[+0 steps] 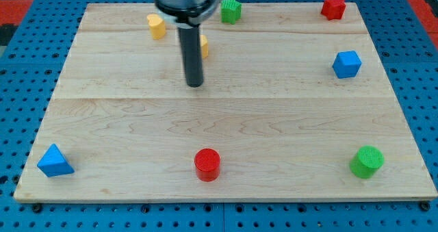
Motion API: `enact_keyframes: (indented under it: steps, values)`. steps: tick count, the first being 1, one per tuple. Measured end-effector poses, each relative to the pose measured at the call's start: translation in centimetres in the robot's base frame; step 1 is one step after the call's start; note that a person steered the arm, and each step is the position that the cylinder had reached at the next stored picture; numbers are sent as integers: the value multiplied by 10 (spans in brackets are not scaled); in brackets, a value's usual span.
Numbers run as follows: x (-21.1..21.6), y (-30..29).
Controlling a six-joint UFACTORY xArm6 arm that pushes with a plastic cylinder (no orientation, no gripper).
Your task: Place the green diagonally left to the red star
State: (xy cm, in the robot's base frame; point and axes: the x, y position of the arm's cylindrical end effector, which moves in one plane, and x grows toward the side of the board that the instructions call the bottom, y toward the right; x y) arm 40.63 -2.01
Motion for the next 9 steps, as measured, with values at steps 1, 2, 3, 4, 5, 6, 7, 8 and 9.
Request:
enact_keyframes:
  steps: [1, 2, 3, 4, 5, 6, 7, 8, 9]
  values:
    - [-22, 102]
    - [-65, 172]
    - [-120, 213]
    - [-180, 195]
    - [-211, 104]
    - [-209, 77]
    - [-194, 116]
    - [-156, 96]
    - [-113, 58]
